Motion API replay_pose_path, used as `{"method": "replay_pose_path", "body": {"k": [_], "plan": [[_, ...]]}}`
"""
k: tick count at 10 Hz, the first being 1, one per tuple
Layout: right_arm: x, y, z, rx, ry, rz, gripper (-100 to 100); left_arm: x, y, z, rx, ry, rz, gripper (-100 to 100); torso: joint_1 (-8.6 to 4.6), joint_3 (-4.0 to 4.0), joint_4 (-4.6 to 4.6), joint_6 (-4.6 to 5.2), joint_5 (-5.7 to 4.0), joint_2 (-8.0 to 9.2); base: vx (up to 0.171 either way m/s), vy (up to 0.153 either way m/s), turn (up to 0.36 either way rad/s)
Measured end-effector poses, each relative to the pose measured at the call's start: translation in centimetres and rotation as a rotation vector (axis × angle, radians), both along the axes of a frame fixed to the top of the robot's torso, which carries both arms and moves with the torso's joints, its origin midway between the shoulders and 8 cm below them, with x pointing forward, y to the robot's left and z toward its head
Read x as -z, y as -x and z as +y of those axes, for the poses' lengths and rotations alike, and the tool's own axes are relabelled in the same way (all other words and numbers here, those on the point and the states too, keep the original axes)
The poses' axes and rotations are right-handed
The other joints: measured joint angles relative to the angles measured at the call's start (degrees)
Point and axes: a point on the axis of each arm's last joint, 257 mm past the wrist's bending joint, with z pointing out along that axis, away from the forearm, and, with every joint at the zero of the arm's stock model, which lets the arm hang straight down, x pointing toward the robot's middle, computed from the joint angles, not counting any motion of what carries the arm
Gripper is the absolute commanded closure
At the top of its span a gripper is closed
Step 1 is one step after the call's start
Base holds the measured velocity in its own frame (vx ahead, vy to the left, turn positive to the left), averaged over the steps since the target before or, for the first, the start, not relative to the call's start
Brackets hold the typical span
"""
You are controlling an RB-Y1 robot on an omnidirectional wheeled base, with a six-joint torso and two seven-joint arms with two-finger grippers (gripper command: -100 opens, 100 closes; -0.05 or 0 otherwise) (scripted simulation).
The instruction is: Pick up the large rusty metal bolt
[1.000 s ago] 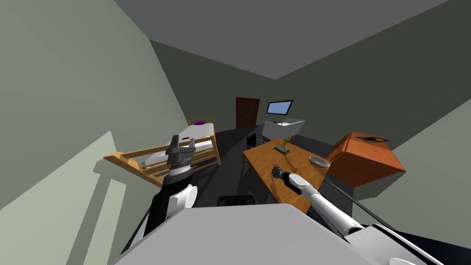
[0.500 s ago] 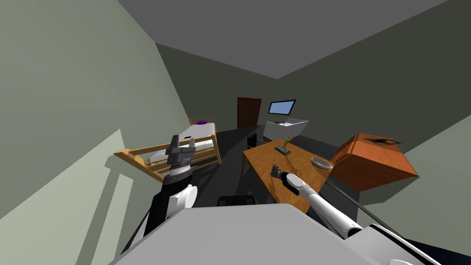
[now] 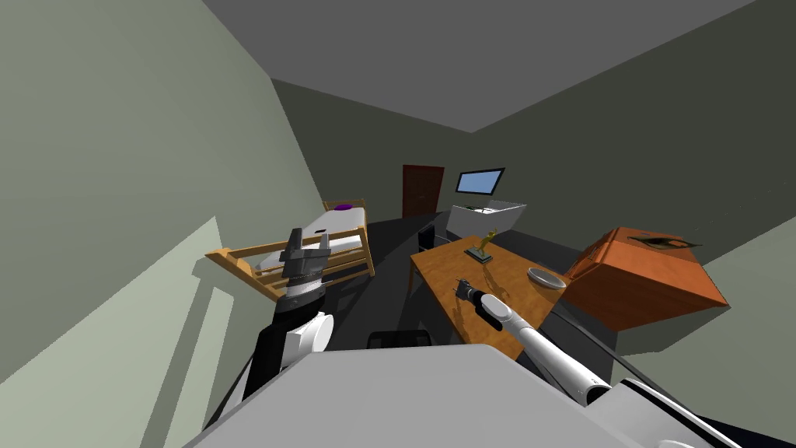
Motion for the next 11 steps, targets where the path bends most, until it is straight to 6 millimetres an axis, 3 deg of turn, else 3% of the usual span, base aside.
{"method": "replay_pose_path", "body": {"k": [3,4,5,11], "plan": [[0.0,0.0,0.0,0.0,0.0,-0.001,100,0.0,0.0,0.0,0.0,0.0,0.0,0,0.03,-0.03,-0.03,0.0,-0.01,-0.03,0.0,0.0,0.0],[0.0,0.0,0.0,0.0,0.0,-0.001,0,0.0,0.0,0.0,0.0,0.0,0.0,0,0.03,-0.03,-0.03,0.0,-0.01,-0.04,0.0,0.0,0.0],[0.0,0.0,0.0,0.0,0.0,-0.001,100,0.0,0.0,0.0,0.0,0.0,0.0,0,0.03,-0.03,-0.03,0.0,-0.01,-0.04,0.023,0.042,-0.088],[-0.1,0.6,-1.5,-0.022,-0.007,0.02,100,0.0,0.0,0.0,0.0,0.0,0.0,0,0.17,-0.09,-0.06,0.01,0.03,-0.13,0.029,0.049,-0.068]]}}
